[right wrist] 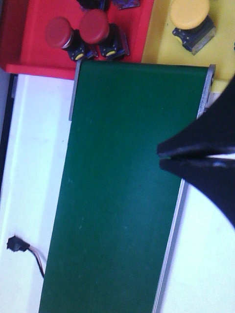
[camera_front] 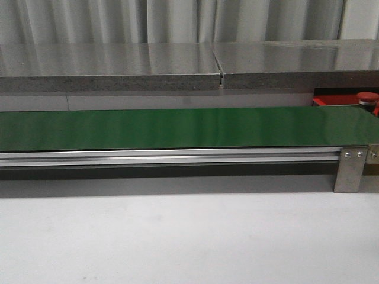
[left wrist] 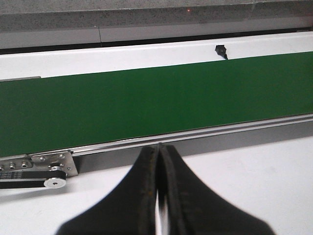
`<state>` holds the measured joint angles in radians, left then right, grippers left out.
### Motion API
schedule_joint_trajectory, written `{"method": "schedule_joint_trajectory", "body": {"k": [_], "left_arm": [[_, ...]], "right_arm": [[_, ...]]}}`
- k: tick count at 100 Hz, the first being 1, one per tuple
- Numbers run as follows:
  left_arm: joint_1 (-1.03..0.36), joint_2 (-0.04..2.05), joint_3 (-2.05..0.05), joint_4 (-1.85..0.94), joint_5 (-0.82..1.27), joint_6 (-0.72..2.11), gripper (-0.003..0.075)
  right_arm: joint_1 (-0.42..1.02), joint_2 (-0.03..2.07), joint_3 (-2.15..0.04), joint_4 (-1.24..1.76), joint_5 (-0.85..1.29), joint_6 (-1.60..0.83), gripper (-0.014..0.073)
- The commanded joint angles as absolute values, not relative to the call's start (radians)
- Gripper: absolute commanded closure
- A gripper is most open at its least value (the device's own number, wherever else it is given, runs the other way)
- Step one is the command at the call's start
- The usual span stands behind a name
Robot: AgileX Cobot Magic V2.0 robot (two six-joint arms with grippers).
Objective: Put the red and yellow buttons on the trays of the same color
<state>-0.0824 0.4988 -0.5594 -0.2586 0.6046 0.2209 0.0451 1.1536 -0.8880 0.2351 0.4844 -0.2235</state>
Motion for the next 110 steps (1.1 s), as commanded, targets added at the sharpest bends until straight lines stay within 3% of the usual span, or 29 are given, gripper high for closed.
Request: {"method": "schedule_joint_trajectory", "body": {"k": [1, 62, 110], "left_arm": [[-0.092, 0.502, -0.587, -0.273, 0.537, 0.216, 0.0739], [-0.092, 0.502, -0.587, -0.273, 0.537, 0.216, 0.0739], [-0.092, 0.502, -0.587, -0.273, 0.537, 0.216, 0.0739]], "right_arm": [[0.048, 1.085, -0.887, 0.243, 0.384, -0.234, 0.066], [0.045, 0.706, -0.509, 0.203, 0.007, -0.234, 0.066], [0.045, 0.354, -0.255, 0.24, -0.023, -0.233, 0.066]]}}
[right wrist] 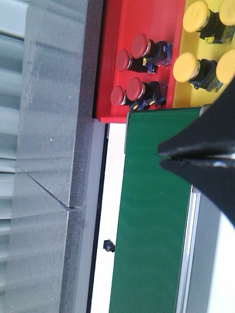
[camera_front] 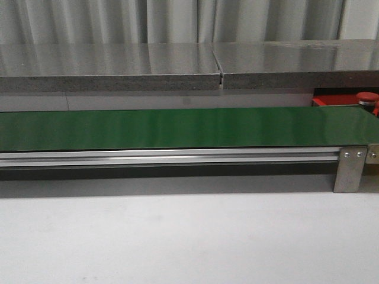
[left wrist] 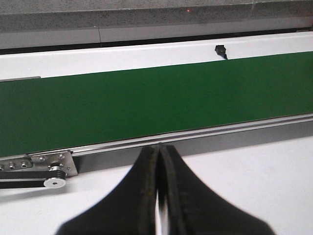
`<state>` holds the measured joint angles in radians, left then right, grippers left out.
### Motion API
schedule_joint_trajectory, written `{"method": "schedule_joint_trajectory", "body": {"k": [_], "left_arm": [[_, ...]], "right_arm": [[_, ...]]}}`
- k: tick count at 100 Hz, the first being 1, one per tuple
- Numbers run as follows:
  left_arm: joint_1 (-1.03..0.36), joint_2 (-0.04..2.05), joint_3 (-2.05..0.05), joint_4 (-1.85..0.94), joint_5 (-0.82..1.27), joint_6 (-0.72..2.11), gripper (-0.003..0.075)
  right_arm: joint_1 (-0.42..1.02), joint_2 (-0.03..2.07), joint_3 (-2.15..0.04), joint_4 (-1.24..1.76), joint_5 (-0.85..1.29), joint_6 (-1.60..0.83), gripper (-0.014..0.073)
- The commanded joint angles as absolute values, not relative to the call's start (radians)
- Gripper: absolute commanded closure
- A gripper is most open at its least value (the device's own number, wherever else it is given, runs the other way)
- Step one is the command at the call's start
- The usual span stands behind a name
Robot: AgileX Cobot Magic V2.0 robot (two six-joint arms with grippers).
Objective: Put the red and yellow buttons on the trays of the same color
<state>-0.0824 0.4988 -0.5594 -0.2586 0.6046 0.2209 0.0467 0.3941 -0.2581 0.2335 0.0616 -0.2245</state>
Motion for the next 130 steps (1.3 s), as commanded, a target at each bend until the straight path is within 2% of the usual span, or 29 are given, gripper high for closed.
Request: {"method": "schedule_joint_trajectory", "body": {"k": [1, 22, 44, 63, 76, 130], "left_arm": [[-0.092, 0.502, -0.587, -0.273, 0.537, 0.216, 0.0739], [-0.092, 0.502, -0.587, -0.273, 0.537, 0.216, 0.0739], [-0.092, 0.502, -0.587, -0.273, 0.537, 0.216, 0.0739], [-0.092, 0.502, -0.587, -0.273, 0.537, 0.216, 0.0739], [-0.092, 0.502, -0.587, -0.273, 0.537, 0.216, 0.0739], [-0.092, 0.502, -0.587, -0.273, 0.537, 0.216, 0.0739]], "right_arm": [[0.045, 0.345, -0.252, 0.241, -0.023, -0.233, 0.066], [0.036, 0.266, -0.144, 0.234, -0.104, -0.212, 0.066], [-0.019, 0.198, -0.068, 0.006, -0.139, 0.03, 0.066], [-0.037, 0.071, 0.017, -0.009, -0.145, 0.045, 0.066], [-0.037, -0.03, 0.017, -0.036, -0.068, 0.047, 0.066], [-0.045, -0.027, 0.017, -0.039, -0.058, 0.056, 0.066]]}}
